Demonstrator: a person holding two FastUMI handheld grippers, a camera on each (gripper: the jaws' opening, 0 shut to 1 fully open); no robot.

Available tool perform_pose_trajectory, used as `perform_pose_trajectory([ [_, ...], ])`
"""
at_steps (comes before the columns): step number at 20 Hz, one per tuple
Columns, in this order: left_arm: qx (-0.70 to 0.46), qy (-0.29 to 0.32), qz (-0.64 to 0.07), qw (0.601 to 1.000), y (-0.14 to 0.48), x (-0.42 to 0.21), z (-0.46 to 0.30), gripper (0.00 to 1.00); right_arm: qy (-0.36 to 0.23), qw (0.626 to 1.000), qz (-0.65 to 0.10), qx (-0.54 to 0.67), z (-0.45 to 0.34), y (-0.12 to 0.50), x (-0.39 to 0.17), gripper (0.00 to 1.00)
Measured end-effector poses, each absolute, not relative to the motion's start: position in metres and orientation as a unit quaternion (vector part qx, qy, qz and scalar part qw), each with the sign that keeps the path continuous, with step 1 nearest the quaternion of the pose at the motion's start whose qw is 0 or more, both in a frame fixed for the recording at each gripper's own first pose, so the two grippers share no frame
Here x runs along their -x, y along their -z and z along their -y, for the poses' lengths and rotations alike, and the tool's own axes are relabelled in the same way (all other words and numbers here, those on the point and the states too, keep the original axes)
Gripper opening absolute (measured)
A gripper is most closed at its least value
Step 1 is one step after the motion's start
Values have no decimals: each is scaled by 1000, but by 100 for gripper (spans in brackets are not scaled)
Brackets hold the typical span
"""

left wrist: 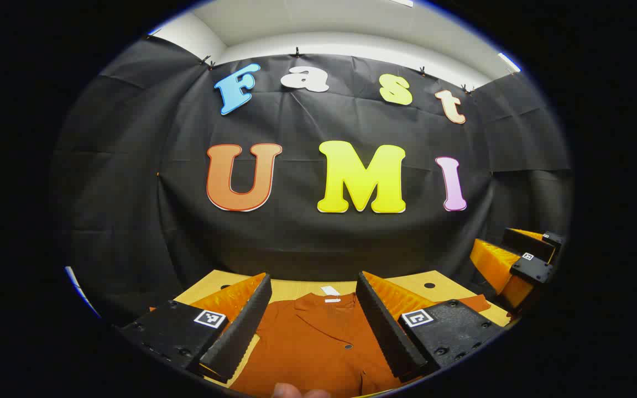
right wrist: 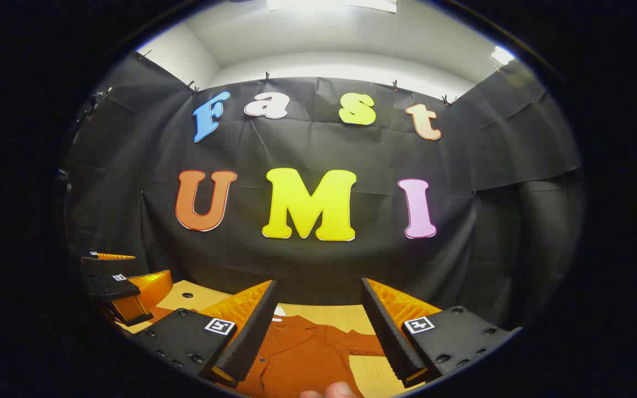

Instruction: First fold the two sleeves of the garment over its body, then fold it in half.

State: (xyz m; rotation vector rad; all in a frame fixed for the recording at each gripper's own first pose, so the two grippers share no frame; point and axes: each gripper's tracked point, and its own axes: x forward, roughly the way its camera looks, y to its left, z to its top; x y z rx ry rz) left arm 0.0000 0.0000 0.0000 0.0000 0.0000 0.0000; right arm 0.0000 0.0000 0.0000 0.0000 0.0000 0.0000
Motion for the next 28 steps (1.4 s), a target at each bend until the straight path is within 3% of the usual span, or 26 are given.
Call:
perform_pose_trajectory([
  [28,-9,22,5,1000,8,-11,22,99,27,999,-24,6,30,22,-12,94],
])
